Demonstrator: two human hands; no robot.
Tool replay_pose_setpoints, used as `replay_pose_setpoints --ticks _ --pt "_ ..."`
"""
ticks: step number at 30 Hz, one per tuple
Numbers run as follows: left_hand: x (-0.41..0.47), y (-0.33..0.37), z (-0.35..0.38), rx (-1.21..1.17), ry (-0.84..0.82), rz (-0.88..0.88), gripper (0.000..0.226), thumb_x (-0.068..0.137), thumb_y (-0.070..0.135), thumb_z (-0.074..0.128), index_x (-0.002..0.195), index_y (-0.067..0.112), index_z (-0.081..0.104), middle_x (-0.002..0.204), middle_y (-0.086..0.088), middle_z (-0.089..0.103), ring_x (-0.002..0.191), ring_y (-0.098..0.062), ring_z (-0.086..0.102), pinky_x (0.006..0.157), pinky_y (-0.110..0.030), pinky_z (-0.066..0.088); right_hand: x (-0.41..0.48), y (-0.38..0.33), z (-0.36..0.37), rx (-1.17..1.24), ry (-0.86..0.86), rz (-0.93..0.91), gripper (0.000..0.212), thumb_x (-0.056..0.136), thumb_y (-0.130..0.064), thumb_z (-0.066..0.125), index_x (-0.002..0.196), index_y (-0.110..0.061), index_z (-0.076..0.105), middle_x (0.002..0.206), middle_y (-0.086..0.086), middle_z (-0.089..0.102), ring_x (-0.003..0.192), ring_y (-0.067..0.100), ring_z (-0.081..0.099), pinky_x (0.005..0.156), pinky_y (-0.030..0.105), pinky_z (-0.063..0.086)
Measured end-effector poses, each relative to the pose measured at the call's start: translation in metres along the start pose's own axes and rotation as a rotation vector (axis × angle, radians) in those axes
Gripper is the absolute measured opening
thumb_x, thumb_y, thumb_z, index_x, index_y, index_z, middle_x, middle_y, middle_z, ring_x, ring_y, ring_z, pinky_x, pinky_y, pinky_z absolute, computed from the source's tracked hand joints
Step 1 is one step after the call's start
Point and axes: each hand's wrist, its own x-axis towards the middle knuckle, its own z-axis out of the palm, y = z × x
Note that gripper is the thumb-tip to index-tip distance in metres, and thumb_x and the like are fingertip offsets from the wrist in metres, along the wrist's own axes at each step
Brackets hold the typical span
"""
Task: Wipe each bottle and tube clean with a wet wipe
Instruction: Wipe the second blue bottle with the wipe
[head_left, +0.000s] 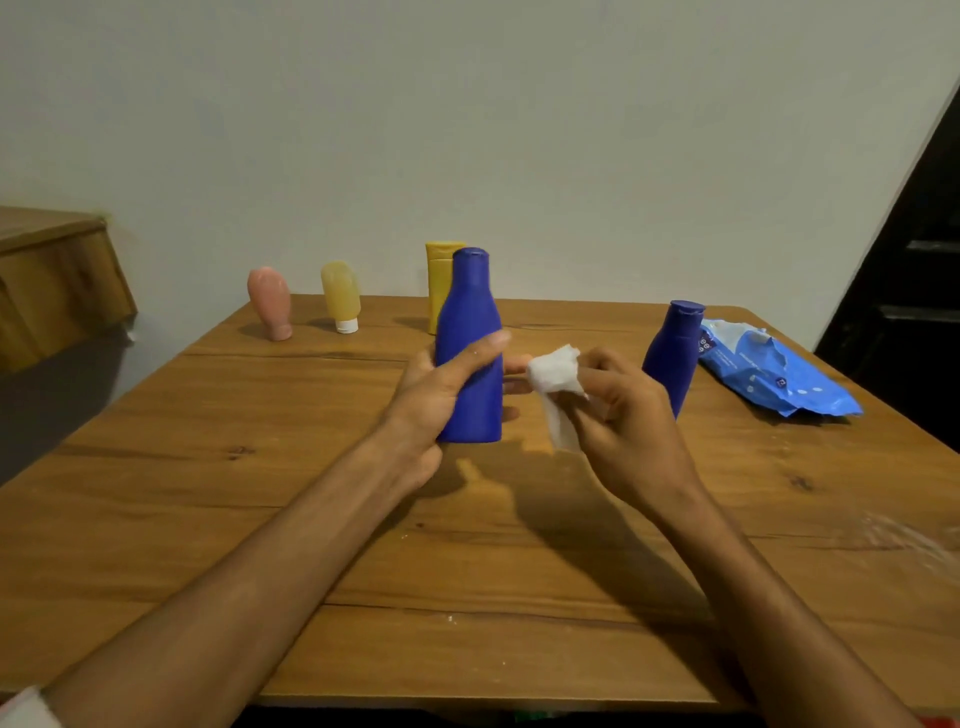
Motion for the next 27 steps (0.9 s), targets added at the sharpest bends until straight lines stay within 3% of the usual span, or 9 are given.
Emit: replay_pose_setpoints --ticks 3,5,8,11,16,22,27 --pt "0.027 -0.003 0.009 0.214 -0.059 0.075 0.038 0.079 0.029 0.074 0.111 0.012 0.062 0.105 -0.01 0.075 0.095 -0.024 0.072 0.079 -0.035 0.059 0.003 0.007 -0.004 -0.096 -0.011 0.148 0.014 0.09 -0.016 0.062 0.097 -0.007 0.069 0.098 -0.006 0.055 0.083 0.007 0.053 0.062 0.021 0.048" --pt "0.044 -0.01 0.013 0.292 -0.08 0.075 0.039 0.081 0.028 0.075 0.114 0.011 0.063 0.111 -0.01 0.072 0.101 -0.025 0.069 0.085 -0.036 0.058 0.004 0.014 -0.005 -0.158 -0.022 0.236 0.019 0.091 -0.016 0.06 0.106 -0.008 0.067 0.104 -0.006 0.054 0.088 0.007 0.051 0.064 0.017 0.046" --pt "0.065 -0.026 0.022 0.308 -0.099 0.06 0.038 0.082 0.023 0.076 0.115 0.01 0.062 0.111 -0.01 0.071 0.1 -0.026 0.068 0.083 -0.035 0.058 0.006 0.024 -0.007 -0.189 -0.05 0.344 0.024 0.091 -0.016 0.059 0.114 -0.009 0.063 0.119 -0.001 0.055 0.096 0.007 0.05 0.068 0.019 0.046" --pt "0.081 -0.041 0.03 0.297 -0.132 0.019 0.04 0.082 0.024 0.077 0.117 0.012 0.061 0.113 -0.011 0.069 0.105 -0.028 0.067 0.089 -0.039 0.056 0.01 0.032 -0.006 -0.221 -0.085 0.417 0.028 0.091 -0.019 0.059 0.118 -0.011 0.061 0.123 -0.001 0.055 0.093 0.004 0.049 0.06 0.012 0.041" --pt "0.1 -0.047 0.035 0.271 -0.203 -0.028 0.043 0.082 0.024 0.076 0.119 0.01 0.06 0.116 -0.014 0.068 0.109 -0.032 0.065 0.097 -0.048 0.053 0.016 0.038 -0.008 -0.269 -0.103 0.388 0.025 0.093 -0.02 0.058 0.116 -0.012 0.063 0.11 -0.006 0.056 0.068 -0.005 0.045 0.049 0.006 0.035" --pt "0.114 -0.05 0.039 0.25 -0.287 -0.101 0.043 0.082 0.018 0.075 0.12 0.01 0.059 0.12 -0.017 0.066 0.114 -0.034 0.062 0.102 -0.051 0.048 0.026 0.046 -0.009 -0.283 -0.109 0.416 0.024 0.093 -0.024 0.057 0.114 -0.013 0.064 0.1 -0.006 0.055 0.067 -0.005 0.044 0.052 0.01 0.033" --pt "0.118 -0.055 0.039 0.186 -0.291 -0.13 0.04 0.077 0.018 0.078 0.113 0.012 0.062 0.118 -0.02 0.066 0.115 -0.038 0.062 0.101 -0.056 0.047 0.026 0.049 -0.006 -0.284 -0.127 0.406 0.022 0.094 -0.024 0.056 0.109 -0.011 0.065 0.086 -0.015 0.047 0.067 -0.005 0.045 0.052 0.01 0.034"
